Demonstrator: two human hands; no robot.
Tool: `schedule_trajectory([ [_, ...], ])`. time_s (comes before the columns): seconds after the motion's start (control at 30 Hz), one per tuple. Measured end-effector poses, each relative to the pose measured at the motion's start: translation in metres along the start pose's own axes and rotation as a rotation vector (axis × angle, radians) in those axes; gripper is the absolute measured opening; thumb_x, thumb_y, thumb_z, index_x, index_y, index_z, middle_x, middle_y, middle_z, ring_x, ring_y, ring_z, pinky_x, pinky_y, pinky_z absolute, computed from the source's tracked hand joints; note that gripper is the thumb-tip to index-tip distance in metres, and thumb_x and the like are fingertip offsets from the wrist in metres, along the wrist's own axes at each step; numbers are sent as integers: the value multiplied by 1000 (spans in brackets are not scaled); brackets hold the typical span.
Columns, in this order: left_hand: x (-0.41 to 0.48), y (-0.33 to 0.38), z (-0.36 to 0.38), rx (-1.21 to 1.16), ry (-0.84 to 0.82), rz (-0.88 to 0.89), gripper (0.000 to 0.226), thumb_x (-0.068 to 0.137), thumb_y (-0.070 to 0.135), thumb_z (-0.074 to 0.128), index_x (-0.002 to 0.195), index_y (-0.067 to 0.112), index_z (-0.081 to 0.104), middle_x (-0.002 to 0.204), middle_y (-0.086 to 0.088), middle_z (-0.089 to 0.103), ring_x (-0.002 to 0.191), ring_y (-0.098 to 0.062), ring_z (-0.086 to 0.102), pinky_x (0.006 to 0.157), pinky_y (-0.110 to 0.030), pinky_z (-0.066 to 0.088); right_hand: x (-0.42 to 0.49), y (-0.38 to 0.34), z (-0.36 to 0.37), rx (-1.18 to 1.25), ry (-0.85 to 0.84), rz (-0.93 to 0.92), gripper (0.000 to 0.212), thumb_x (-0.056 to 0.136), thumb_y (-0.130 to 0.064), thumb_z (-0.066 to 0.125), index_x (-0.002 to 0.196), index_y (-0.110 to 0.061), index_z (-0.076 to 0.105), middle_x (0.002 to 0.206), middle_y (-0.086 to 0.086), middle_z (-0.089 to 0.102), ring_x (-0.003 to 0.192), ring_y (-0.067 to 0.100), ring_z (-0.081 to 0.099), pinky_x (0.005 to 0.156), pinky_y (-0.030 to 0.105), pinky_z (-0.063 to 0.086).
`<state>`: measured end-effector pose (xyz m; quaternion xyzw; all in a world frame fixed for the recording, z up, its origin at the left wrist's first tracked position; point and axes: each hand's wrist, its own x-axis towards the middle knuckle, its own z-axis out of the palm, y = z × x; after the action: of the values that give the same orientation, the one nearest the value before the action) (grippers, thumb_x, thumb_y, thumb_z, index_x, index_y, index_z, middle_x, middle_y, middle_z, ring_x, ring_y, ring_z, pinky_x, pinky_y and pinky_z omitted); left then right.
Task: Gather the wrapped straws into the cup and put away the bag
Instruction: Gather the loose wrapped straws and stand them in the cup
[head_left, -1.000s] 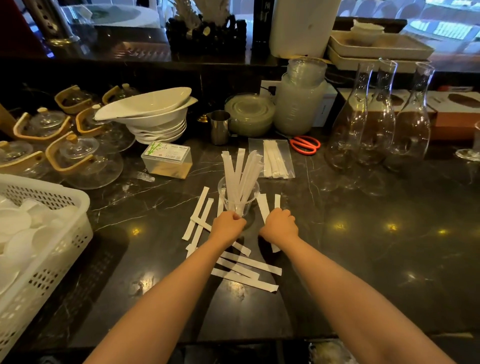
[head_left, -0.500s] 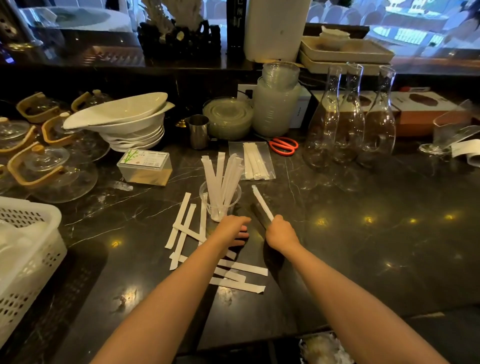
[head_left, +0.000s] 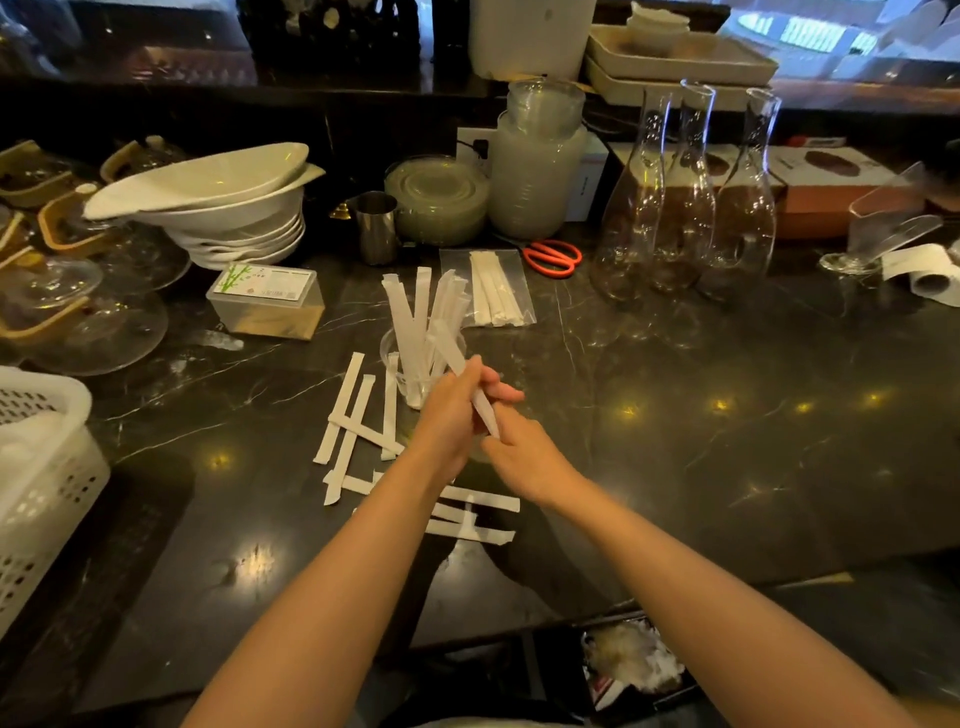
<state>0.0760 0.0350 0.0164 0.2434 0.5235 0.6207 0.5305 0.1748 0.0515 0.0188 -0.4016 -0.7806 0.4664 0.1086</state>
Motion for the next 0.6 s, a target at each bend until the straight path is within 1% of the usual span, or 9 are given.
schedule_trajectory([
  [0.03, -3, 3, -6, -60, 48, 9, 32, 94, 25, 33, 69, 16, 52, 45, 3, 64, 57, -11, 63, 66, -28, 49, 0, -1, 0, -7, -40, 7, 35, 85, -16, 44, 120, -13, 45, 108, 11, 58, 93, 23, 56, 79, 32, 46],
  [0.1, -8, 11, -22, -188, 126, 26, 29, 94, 24, 34, 70, 15, 48, 38, 4, 52, 43, -8, 54, 58, -26, 52, 1, -2, -1, -27, -120, 20, 40, 83, -25, 53, 121, -15, 46, 104, 4, 57, 88, 14, 53, 72, 21, 45],
  [0.13, -11, 15, -31, -239, 158, 36, 29, 94, 24, 34, 69, 15, 47, 36, 4, 46, 38, -6, 47, 50, -23, 50, 3, -2, -3, -55, -148, 21, 41, 82, -25, 56, 121, -15, 47, 101, 1, 56, 86, 12, 52, 68, 18, 43],
  [0.17, -15, 18, -39, -281, 190, 43, 31, 94, 25, 34, 67, 15, 44, 35, 5, 41, 34, -6, 40, 43, -20, 46, 5, -1, -4, -88, -163, 17, 42, 82, -25, 58, 122, -15, 47, 100, 1, 57, 86, 11, 52, 68, 18, 42],
  [0.23, -22, 21, -56, -326, 276, 42, 33, 94, 25, 35, 63, 15, 41, 32, 7, 34, 31, -5, 30, 35, -17, 34, 14, 1, -2, -177, -161, -9, 43, 83, -22, 57, 123, -13, 46, 106, 5, 60, 90, 14, 53, 76, 23, 43],
  [0.33, -36, 18, -76, -301, 401, 23, 36, 94, 25, 38, 60, 14, 39, 31, 9, 30, 28, -5, 25, 31, -16, 25, 31, 2, 16, -366, -176, -45, 40, 86, -23, 53, 124, -10, 46, 116, 11, 59, 102, 24, 55, 86, 36, 46],
  [0.4, -45, 14, -87, -284, 465, 6, 37, 93, 25, 39, 58, 14, 38, 30, 8, 29, 27, -4, 23, 30, -16, 22, 42, 2, 32, -496, -210, -50, 36, 87, -25, 52, 119, -9, 48, 117, 13, 57, 104, 28, 54, 85, 39, 46],
  [0.47, -54, 11, -96, -273, 515, -9, 37, 93, 25, 40, 57, 14, 39, 30, 7, 29, 27, -4, 23, 30, -16, 21, 50, 0, 46, -577, -215, -57, 29, 86, -24, 55, 109, -7, 52, 112, 15, 58, 99, 30, 55, 80, 41, 48],
  [0.6, -66, 7, -107, -264, 564, -29, 37, 92, 23, 40, 57, 15, 38, 32, 8, 29, 28, -4, 23, 32, -17, 19, 60, -4, 58, -655, -210, -73, 20, 84, -11, 49, 102, -4, 55, 109, 18, 58, 96, 34, 56, 73, 39, 45],
])
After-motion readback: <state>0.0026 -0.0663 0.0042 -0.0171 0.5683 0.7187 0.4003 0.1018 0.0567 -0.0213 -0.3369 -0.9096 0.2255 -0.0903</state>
